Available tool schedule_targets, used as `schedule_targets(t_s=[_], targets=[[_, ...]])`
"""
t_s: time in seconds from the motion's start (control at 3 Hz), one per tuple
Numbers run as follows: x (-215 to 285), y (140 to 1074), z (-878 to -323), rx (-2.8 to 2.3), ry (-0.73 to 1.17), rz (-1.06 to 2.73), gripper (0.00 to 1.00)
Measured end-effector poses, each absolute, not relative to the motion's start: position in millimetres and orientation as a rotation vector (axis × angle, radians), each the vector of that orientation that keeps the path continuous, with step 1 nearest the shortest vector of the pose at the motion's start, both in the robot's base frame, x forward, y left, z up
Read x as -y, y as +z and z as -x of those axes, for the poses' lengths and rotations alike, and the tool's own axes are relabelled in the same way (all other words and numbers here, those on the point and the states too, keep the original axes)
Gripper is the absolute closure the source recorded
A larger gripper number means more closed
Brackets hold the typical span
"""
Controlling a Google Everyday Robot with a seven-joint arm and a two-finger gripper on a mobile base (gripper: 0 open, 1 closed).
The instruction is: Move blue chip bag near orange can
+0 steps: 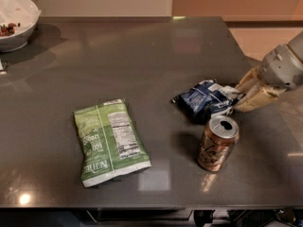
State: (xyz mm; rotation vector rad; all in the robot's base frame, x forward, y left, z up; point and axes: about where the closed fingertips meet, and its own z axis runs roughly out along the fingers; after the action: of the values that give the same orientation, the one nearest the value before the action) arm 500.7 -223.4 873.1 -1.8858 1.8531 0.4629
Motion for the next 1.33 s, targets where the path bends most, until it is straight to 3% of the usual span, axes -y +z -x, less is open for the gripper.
schedule_targets(t_s=[0.33,0.67,1.33], targets=[[228,874,-485,-1.755,0.502,1.933,1.0],[226,870,-476,-1.686,0.526,1.967,0.84],[222,864,-476,-1.653,0.529,1.971,0.36]])
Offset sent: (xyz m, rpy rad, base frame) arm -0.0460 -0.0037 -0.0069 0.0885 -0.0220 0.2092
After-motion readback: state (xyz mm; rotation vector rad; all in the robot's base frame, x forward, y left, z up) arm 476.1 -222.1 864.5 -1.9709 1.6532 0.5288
